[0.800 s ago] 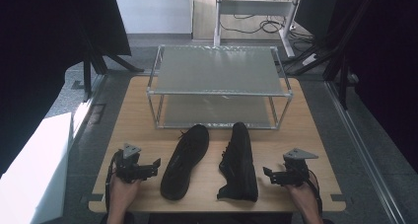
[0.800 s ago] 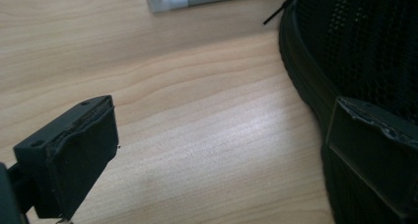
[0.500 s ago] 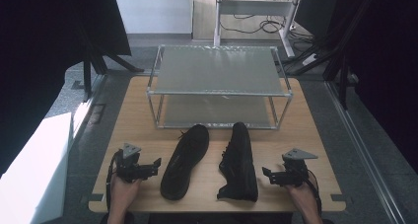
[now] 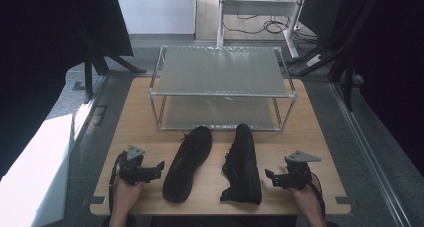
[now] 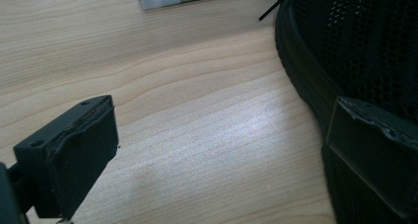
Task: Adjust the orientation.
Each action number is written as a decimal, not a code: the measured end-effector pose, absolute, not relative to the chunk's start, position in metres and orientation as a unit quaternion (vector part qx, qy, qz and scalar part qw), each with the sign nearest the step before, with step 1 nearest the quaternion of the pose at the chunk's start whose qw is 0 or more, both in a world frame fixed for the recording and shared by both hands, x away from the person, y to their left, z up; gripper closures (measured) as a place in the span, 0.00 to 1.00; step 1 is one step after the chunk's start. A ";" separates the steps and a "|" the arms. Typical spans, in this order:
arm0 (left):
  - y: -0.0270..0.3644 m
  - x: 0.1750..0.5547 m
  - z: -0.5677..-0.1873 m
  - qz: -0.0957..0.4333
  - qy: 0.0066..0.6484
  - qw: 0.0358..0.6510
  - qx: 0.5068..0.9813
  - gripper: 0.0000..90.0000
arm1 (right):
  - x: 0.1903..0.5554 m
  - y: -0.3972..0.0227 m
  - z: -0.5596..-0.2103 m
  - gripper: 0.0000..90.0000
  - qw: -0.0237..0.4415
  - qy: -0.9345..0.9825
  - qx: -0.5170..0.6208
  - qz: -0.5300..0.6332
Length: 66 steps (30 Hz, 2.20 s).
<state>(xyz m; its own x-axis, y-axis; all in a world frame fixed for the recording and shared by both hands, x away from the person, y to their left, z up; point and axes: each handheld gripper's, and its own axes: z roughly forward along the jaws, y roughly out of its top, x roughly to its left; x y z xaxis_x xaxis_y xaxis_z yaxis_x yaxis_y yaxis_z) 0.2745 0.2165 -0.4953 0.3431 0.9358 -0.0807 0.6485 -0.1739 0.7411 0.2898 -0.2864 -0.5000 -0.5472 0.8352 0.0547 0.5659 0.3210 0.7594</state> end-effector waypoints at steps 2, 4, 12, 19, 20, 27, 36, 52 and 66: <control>0.216 0.275 -0.496 0.203 0.534 0.353 0.741 0.00 | 0.290 -0.286 -0.500 0.06 0.176 0.793 0.441 0.381; 0.216 0.275 -0.496 0.204 0.530 0.350 0.745 0.00 | 0.290 -0.286 -0.500 0.06 0.174 0.791 0.440 0.387; 0.212 0.276 -0.500 0.197 0.523 0.332 0.760 0.00 | 0.290 -0.286 -0.500 0.06 0.173 0.789 0.441 0.390; 0.201 0.277 -0.505 0.201 0.507 0.297 0.784 0.00 | 0.290 -0.287 -0.500 0.07 0.170 0.788 0.445 0.391; 0.201 0.277 -0.505 0.201 0.507 0.297 0.784 0.00 | 0.290 -0.287 -0.500 0.07 0.170 0.788 0.445 0.391; 0.196 0.274 -0.503 0.221 0.496 0.288 0.789 0.02 | 0.291 -0.286 -0.501 0.07 0.164 0.787 0.446 0.394; 0.178 0.270 -0.502 0.204 0.462 0.293 0.812 0.01 | 0.291 -0.289 -0.500 0.07 0.162 0.782 0.450 0.399; 0.151 0.267 -0.503 0.183 0.433 0.305 0.829 0.00 | 0.292 -0.294 -0.499 0.06 0.164 0.777 0.455 0.402; 0.164 0.270 -0.500 0.195 0.452 0.319 0.810 0.00 | 0.292 -0.299 -0.492 0.01 0.172 0.765 0.459 0.418</control>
